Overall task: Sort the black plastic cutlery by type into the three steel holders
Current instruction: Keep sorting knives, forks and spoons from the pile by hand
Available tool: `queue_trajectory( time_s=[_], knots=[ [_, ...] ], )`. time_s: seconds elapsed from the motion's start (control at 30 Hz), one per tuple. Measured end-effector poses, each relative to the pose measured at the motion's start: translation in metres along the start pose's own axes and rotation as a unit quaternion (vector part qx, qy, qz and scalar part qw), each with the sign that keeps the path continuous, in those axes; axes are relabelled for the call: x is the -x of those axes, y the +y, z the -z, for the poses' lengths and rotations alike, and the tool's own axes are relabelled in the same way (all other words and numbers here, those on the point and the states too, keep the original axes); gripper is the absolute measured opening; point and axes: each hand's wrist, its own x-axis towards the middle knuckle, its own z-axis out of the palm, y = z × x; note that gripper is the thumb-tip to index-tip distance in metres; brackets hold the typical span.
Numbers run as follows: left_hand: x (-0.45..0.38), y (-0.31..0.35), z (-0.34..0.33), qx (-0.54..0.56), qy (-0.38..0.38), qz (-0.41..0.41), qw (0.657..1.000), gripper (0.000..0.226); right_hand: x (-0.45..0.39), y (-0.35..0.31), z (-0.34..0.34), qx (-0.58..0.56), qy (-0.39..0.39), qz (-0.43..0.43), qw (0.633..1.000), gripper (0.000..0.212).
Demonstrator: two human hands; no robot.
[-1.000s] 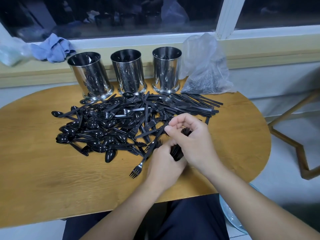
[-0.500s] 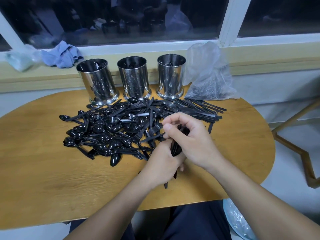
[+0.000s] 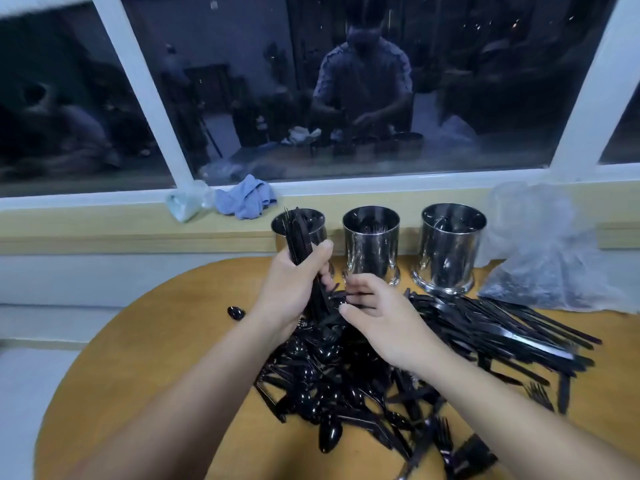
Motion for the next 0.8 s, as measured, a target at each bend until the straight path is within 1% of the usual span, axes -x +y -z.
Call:
queue_trajectory(
  time_s=[0.1,0.23,0.27,0.3,0.37,0.43,0.5,0.57,0.67,0.7,0.77,0.8],
  knots=[
    [-0.052,0.021,0.023,-0.003,0.041,-0.023,0.999,0.026,-0.045,0.000,-0.016,0.048,-0.021,0.003,0.999,0.070],
    [-0.121,0.037,0.044,-0.020,0.075,-0.051,0.996,0.029,-0.094,0.003,-0.032,0.087,-0.011,-0.018,0.996,0.096],
    [-0.137,0.038,0.046,-0.032,0.079,-0.055,0.995,0.030,-0.103,0.004,-0.035,0.093,-0.008,-0.016,0.995,0.098],
    [-0.153,0.037,0.047,-0.054,0.083,-0.061,0.993,0.030,-0.113,0.004,-0.037,0.098,-0.004,-0.013,0.995,0.094],
    [-0.183,0.031,0.047,-0.133,0.090,-0.088,0.983,0.032,-0.128,0.000,-0.041,0.107,0.005,-0.016,0.994,0.081],
    [-0.205,0.023,0.045,-0.201,0.073,-0.095,0.972,0.033,-0.143,0.003,-0.045,0.114,0.021,-0.015,0.993,0.077],
    [-0.221,0.014,0.044,-0.241,0.050,-0.077,0.966,0.028,-0.156,0.006,-0.051,0.100,0.036,-0.019,0.994,0.078],
    [-0.230,0.005,0.044,-0.296,0.036,-0.051,0.953,0.023,-0.165,0.011,-0.055,0.086,0.046,-0.022,0.995,0.082],
    [-0.236,-0.007,0.047,-0.398,0.005,0.016,0.917,0.024,-0.176,0.015,-0.059,0.069,0.057,-0.024,0.996,0.099],
    [-0.236,-0.008,0.047,-0.418,-0.003,0.034,0.908,0.025,-0.179,0.015,-0.061,0.060,0.061,-0.026,0.996,0.101],
    [-0.240,-0.009,0.046,-0.432,-0.014,0.062,0.900,0.025,-0.187,0.013,-0.067,0.047,0.074,-0.029,0.996,0.110],
    [-0.240,-0.007,0.044,-0.433,-0.022,0.077,0.898,0.024,-0.191,0.012,-0.070,0.039,0.079,-0.027,0.996,0.122]
  ],
)
